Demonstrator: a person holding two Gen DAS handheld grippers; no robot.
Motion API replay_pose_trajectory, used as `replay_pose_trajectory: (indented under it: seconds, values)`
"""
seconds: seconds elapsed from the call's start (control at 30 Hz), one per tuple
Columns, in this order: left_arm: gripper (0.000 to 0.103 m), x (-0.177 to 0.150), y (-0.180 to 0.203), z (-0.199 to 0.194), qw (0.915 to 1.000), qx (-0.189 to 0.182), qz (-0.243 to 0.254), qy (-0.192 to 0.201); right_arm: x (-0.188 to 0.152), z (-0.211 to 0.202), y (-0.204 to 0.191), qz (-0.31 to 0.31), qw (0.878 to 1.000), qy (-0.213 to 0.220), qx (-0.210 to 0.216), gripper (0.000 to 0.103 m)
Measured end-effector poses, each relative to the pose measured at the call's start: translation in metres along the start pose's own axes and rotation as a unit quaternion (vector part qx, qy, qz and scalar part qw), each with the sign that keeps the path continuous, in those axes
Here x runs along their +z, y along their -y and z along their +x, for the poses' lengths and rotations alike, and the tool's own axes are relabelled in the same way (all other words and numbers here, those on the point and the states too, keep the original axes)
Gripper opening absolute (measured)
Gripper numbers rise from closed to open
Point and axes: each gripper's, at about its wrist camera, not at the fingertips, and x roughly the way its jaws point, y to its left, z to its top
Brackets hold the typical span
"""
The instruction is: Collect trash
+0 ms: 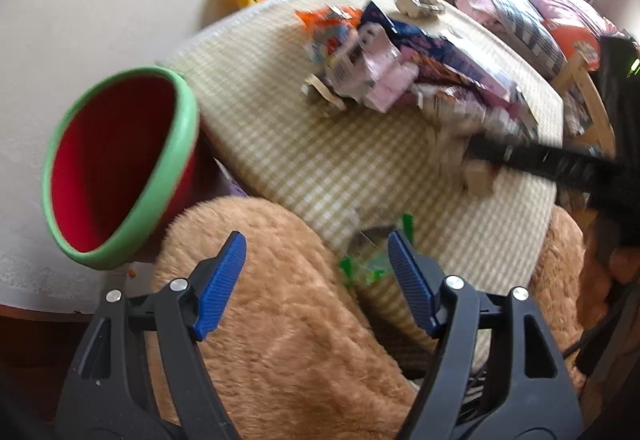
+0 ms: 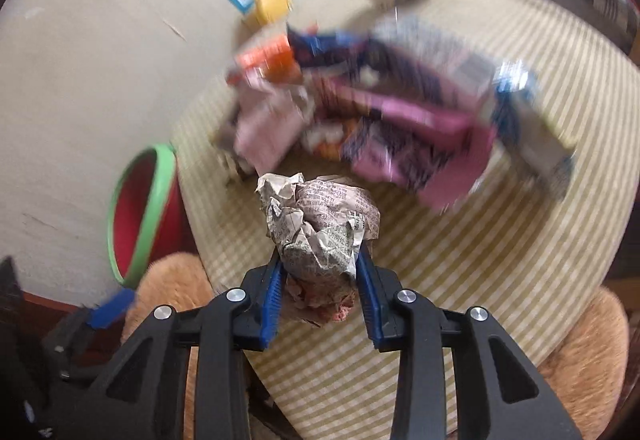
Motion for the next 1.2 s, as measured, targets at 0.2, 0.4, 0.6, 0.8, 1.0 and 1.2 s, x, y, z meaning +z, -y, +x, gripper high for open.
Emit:
replay_pose_trajectory:
  seconds: [0.2,0.4,0.6,0.8,1.0,1.2]
  values:
    - [0.07,-0.003,0.019,0.022,0.9984,-0.006,0.04,-0.04,0.004,-0.019,-0.001,-0.002,1.0,0.019,0.022,0.033]
    - [0.068,-0.003,0.037,0.042,0.9937,0.01,0.085,-0.073,0.005,-0.017,-0.004,0.001,0.999,0.016,0.029,0.033]
    - [0.007,-0.004,0.034,0.045,0.994,-0.003,0.076,-0.079,0.005,-0.024,-0.006,-0.01,0.999,0.027,0.023,0.033]
    - [0.001,0.005,0.01,0.02,0.9997,-0.007,0.012,-0.019,0.003,-0.037,-0.021,-0.037,0.998,0.054,0.01,0.033]
    - [0.001,0.025,-0.01,-0.026,0.9966,0.033,-0.019,0.072,0.008,-0.057,-0.035,-0.052,0.994,0.095,0.006,0.033]
    - [0.001,0.044,-0.015,-0.056,0.9899,0.044,-0.041,0.129,0.016,-0.072,-0.043,-0.058,0.99,0.126,0.003,0.033]
